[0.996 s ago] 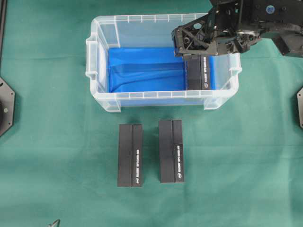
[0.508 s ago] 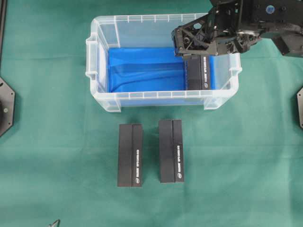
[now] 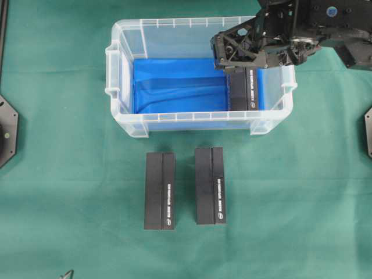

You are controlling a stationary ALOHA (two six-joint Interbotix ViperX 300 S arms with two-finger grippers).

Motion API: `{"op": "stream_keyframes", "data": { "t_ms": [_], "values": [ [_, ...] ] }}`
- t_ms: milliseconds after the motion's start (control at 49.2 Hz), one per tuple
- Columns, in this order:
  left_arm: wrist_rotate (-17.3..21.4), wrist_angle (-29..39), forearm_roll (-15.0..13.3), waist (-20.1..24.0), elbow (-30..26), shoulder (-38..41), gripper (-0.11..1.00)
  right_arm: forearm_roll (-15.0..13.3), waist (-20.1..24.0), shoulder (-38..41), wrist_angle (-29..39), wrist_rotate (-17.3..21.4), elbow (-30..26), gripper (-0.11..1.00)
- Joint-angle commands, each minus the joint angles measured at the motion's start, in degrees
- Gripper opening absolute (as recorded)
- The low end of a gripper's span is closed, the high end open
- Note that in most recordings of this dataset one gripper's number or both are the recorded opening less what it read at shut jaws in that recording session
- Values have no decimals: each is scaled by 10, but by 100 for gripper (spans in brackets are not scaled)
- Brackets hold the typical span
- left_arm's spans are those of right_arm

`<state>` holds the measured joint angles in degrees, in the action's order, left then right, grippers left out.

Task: Take the box out of the case with the right arm.
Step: 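Lower the right gripper around the right box and close it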

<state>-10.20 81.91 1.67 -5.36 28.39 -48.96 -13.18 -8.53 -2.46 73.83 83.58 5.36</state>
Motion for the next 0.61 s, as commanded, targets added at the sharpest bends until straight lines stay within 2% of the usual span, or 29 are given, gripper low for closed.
{"op": "stream_keyframes", "data": {
  "t_ms": [0,589],
  "values": [
    [0,-3,1,-2,-6,3,2,0,1,-8,-1,0,-9,88],
    [0,-3,1,-2,-6,4,2,0,1,-8,-4,0,4,88]
  ]
}}
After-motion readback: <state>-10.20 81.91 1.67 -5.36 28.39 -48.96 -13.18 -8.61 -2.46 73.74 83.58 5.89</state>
